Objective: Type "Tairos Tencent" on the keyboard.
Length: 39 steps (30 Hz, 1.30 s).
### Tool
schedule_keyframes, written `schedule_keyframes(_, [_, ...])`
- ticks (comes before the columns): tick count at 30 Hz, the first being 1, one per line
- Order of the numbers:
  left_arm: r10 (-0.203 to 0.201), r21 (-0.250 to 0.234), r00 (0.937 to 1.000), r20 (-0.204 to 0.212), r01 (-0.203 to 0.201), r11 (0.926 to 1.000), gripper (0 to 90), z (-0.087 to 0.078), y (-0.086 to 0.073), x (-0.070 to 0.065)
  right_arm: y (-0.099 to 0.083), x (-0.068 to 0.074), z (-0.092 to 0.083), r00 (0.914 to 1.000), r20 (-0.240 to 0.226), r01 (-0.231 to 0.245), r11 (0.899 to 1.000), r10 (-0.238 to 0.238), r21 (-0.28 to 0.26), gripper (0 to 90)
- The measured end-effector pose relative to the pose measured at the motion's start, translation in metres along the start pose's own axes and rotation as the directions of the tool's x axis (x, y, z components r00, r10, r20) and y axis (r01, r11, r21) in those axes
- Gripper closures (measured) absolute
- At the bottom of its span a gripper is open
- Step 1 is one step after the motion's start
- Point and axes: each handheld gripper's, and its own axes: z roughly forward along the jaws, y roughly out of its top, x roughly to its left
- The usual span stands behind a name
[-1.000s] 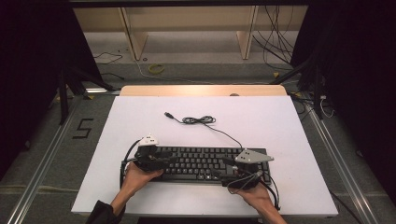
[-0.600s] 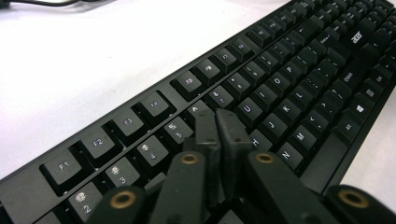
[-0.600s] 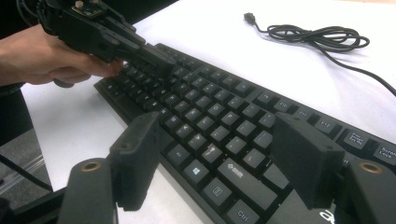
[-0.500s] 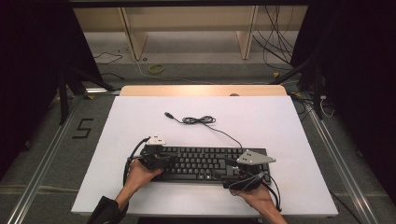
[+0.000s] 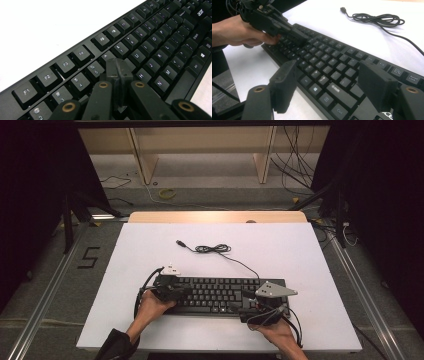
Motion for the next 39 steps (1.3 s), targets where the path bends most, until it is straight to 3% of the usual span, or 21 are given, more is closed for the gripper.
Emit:
schedule_keyframes(7, [-0.012, -0.020, 0.9999, 0.003, 0.012, 0.9997, 89.2, -0.005, 0.002, -0.002, -0.001, -0.002, -0.002, 1.0000, 0.007, -0.005, 1.000, 0.005, -0.004, 32.6])
schedule_keyframes(12, [-0.021, -0.061, 0.9995, 0.026, 0.022, 0.9979, 81.6, -0.013, 0.004, -0.002, -0.001, -0.003, -0.003, 0.9999, 0.008, -0.007, 1.000, 0.007, -0.007, 32.6])
schedule_keyframes(19, [-0.046, -0.134, 0.9948, 0.091, 0.058, 0.9893, 59.6, -0.024, 0.003, -0.003, -0.001, -0.005, -0.004, 0.9999, 0.012, -0.006, 1.000, 0.007, -0.013, 32.6])
schedule_keyframes(22, [-0.049, -0.145, 0.9942, 0.095, 0.063, 0.9874, 50.0, -0.028, 0.002, -0.005, -0.001, -0.006, -0.005, 0.9999, 0.016, -0.003, 1.000, 0.003, -0.017, 32.6])
schedule_keyframes(29, [-0.068, -0.240, 0.9834, 0.169, 0.108, 0.9647, 39.0, -0.041, -0.005, -0.007, -0.003, -0.011, -0.012, 0.9997, 0.026, -0.005, 0.999, 0.006, -0.034, 32.6])
schedule_keyframes(37, [-0.057, -0.305, 0.9804, 0.189, 0.114, 0.9456, 34.0, -0.055, -0.018, -0.011, -0.008, -0.016, -0.021, 0.9993, 0.036, -0.005, 0.999, 0.006, -0.049, 32.4])
schedule_keyframes(39, [-0.055, -0.309, 0.9801, 0.191, 0.113, 0.9441, 32.9, -0.057, -0.021, -0.012, -0.009, -0.017, -0.024, 0.9993, 0.036, -0.005, 0.998, 0.007, -0.056, 32.4])
